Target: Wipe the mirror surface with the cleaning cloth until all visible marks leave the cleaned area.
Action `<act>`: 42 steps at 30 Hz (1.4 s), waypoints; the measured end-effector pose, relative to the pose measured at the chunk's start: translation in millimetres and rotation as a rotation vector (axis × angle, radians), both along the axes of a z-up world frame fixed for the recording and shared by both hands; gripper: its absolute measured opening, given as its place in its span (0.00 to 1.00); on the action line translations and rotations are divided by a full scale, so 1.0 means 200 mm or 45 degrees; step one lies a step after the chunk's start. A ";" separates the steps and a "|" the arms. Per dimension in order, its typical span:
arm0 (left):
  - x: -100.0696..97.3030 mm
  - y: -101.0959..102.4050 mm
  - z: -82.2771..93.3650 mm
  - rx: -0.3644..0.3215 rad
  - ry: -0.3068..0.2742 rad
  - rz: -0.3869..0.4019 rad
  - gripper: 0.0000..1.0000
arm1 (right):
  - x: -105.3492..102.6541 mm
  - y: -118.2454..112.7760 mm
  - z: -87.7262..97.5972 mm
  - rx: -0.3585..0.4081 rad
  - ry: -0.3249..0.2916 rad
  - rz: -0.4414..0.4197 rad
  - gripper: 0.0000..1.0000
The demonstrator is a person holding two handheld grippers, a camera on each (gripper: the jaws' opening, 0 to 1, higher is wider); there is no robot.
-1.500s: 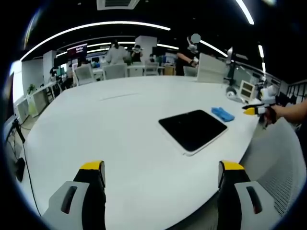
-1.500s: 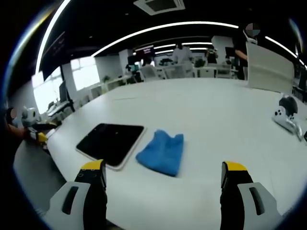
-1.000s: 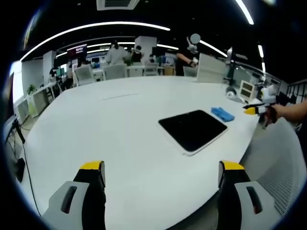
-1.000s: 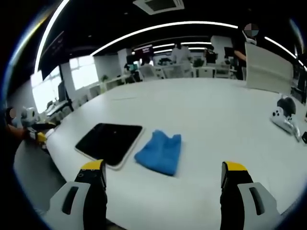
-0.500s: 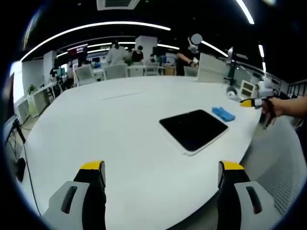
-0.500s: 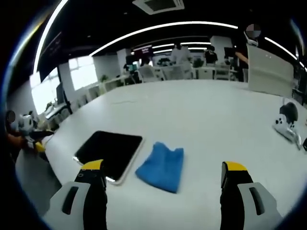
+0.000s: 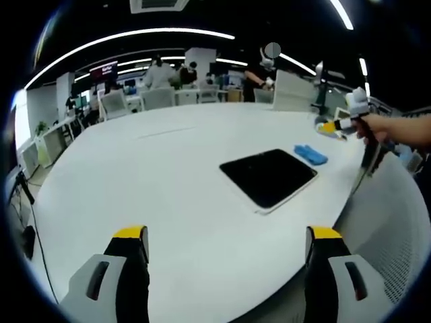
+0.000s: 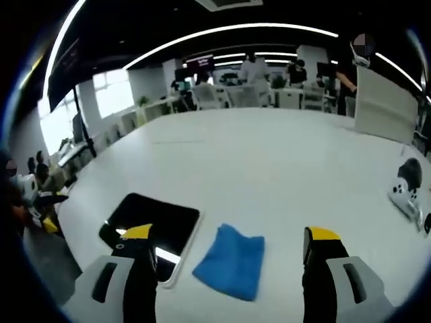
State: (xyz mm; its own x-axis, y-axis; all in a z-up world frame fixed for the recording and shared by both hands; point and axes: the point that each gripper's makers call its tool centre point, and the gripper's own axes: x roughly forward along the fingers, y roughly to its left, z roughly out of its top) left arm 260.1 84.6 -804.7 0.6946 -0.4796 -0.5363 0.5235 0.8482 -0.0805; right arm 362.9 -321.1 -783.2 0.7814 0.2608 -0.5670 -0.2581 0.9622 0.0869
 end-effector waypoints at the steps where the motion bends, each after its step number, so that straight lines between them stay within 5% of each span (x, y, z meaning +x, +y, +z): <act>1: 0.00 0.00 -0.01 0.003 0.006 0.001 0.97 | 0.01 0.01 0.00 -0.005 0.011 -0.002 0.89; 6: -0.02 -0.02 -0.02 0.018 0.021 -0.042 0.97 | 0.04 0.00 -0.07 -0.026 0.020 -0.004 0.73; 8: -0.02 -0.02 -0.03 0.026 0.035 -0.033 0.97 | 0.03 -0.02 -0.11 -0.011 0.060 -0.040 0.62; 17: -0.03 -0.02 -0.06 0.032 0.082 -0.047 0.96 | -0.02 -0.02 -0.26 -0.036 0.166 -0.037 0.42; 21: -0.04 -0.03 -0.06 0.017 0.089 -0.053 0.95 | -0.03 -0.01 -0.33 -0.038 0.245 -0.041 0.24; 23: -0.03 -0.03 -0.06 0.011 0.088 -0.044 0.95 | 0.01 -0.05 -0.34 -0.060 0.236 -0.126 0.21; 33: -0.03 -0.01 -0.06 -0.011 0.095 -0.016 0.95 | 0.00 0.00 -0.45 -0.063 0.300 -0.130 0.21; 42: -0.04 -0.02 -0.06 -0.002 0.104 -0.038 0.95 | -0.01 -0.04 -0.46 -0.168 0.283 -0.176 0.04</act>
